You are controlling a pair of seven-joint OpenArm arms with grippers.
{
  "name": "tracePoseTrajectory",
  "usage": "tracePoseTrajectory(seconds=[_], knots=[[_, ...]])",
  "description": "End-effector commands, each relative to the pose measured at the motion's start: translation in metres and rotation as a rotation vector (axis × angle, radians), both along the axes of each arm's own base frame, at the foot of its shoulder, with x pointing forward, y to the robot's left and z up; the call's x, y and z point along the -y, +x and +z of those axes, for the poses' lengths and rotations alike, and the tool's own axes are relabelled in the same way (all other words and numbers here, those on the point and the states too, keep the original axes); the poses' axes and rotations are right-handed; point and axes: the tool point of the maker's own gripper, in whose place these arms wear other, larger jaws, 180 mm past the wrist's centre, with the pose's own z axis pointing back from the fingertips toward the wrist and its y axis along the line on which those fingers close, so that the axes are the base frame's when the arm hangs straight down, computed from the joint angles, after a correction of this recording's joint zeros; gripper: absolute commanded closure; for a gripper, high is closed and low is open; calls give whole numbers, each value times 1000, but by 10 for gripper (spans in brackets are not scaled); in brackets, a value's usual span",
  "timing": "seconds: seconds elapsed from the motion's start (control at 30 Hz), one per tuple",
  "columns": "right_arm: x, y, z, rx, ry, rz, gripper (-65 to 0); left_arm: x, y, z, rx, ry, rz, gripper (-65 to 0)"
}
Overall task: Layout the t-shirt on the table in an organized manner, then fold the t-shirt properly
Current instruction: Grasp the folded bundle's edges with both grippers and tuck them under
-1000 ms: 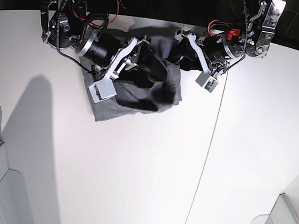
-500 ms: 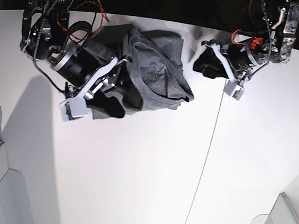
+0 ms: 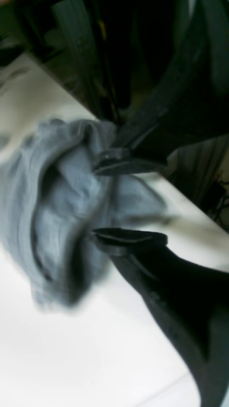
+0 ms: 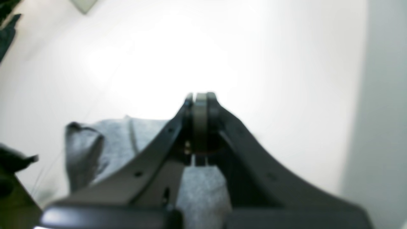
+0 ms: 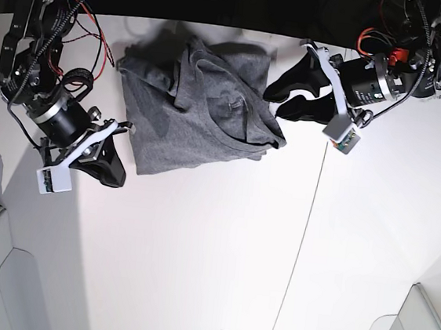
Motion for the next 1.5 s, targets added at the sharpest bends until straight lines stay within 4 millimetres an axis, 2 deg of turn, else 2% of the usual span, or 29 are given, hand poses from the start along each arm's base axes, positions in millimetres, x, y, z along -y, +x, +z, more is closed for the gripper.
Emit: tracePoseTrajectory(seconds=[0.0, 0.13, 0.3, 0.4, 0.5, 0.57, 0.8, 0.87, 1.03, 1.1, 1.23, 1.3, 1.37, 1.47], knots=[[0, 12, 7, 33, 24, -4, 0, 12, 4, 15, 59, -34, -17, -283], [-8, 21, -28, -61, 74, -2, 0, 40, 4, 7, 87, 6, -28, -283], [-23, 23, -58, -147, 99, 27, 0, 67, 9, 3, 107, 20, -39, -283], [-29, 16, -77, -193, 59, 51, 0, 71, 4, -16, 56, 34, -47, -283], [-27, 9, -94, -231, 18, 57, 0, 66, -3, -42, -17, 56, -42, -283], [-26, 8, -99, -237, 14, 52, 0, 59, -6, -51, -34, 87, -48, -283], [-23, 5, -103, -239, 15, 42, 0, 17, 0, -61, 18, 241, -79, -283], [-22, 5, -104, -240, 13, 41, 0, 5, 8, -62, 27, 280, -59, -283], [-23, 7, -101, -231, 27, 37, 0, -15, 30, -51, 78, 336, -51, -283], [-23, 9, -99, -225, 41, 32, 0, -14, 32, -38, 103, 324, -67, -280], [-19, 18, -84, -187, 88, 17, 0, 6, 22, 10, 218, 280, -127, -157], [-18, 24, -73, -159, 114, 13, 0, 17, 12, 30, 260, 247, -149, -116], [-20, 30, -61, -127, 136, 12, 0, 29, -1, 40, 255, 186, -163, -107], [-21, 39, -51, -102, 140, 13, 0, 48, -13, 38, 230, 134, -179, -107]])
